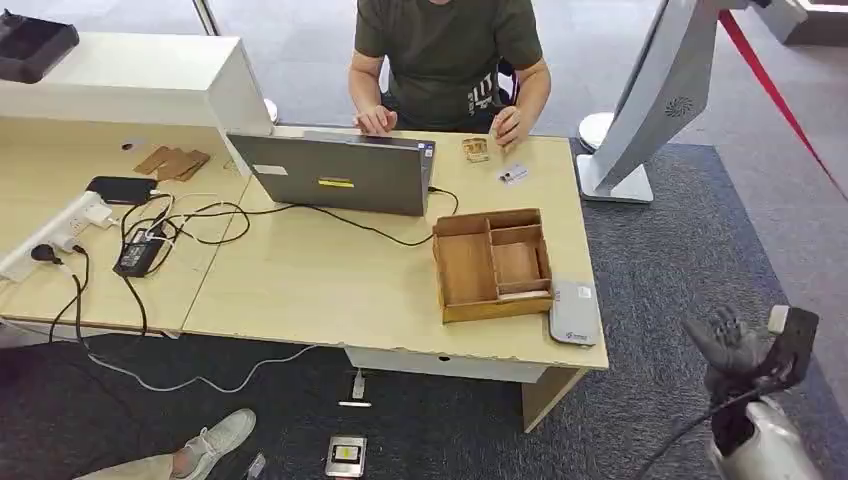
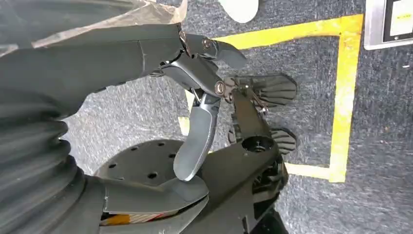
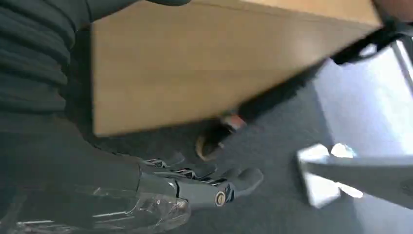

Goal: Pass the card to the sensor for recognition and then transmit it.

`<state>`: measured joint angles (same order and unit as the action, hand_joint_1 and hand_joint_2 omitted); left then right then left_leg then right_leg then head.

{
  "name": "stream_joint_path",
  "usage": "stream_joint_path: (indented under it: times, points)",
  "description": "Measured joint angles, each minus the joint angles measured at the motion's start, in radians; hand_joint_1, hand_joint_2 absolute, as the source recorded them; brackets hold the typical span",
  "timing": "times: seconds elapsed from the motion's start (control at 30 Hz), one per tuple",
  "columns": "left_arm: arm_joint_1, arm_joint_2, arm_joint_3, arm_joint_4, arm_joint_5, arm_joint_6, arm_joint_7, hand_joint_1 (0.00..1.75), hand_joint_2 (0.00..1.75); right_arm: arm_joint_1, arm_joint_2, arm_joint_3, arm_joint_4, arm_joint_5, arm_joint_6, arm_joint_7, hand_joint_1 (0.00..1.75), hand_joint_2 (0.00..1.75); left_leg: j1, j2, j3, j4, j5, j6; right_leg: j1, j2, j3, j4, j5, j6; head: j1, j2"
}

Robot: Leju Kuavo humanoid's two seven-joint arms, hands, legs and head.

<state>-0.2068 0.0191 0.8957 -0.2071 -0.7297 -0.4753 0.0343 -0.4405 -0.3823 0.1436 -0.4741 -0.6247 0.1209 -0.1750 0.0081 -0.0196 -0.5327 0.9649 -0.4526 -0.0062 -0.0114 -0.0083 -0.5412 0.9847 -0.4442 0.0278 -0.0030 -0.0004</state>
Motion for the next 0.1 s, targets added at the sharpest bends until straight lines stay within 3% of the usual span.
stream_joint_path:
  times: [0.03, 0.1]
  points:
    - [-0.001, 0.002, 0.000, 0.000, -0.008, 0.000, -0.002, 0.00, 1.75, 0.038, 0.002, -0.014, 0.023, -0.033, 0.055, 0.023, 0.00, 1.75, 0.000, 0.000, 0.000, 0.000, 0.000, 0.000, 0.000, 0.000, 0.000, 0.000, 0.000, 0.000, 0.000, 0.000]
    - [-0.002, 0.003, 0.000, 0.000, -0.015, 0.000, -0.005, 0.00, 1.75, 0.102, 0.013, -0.041, 0.059, -0.064, 0.091, 0.067, 0.00, 1.75, 0.000, 0.000, 0.000, 0.000, 0.000, 0.000, 0.000, 0.000, -0.001, 0.000, -0.001, 0.000, -0.001, 0.000]
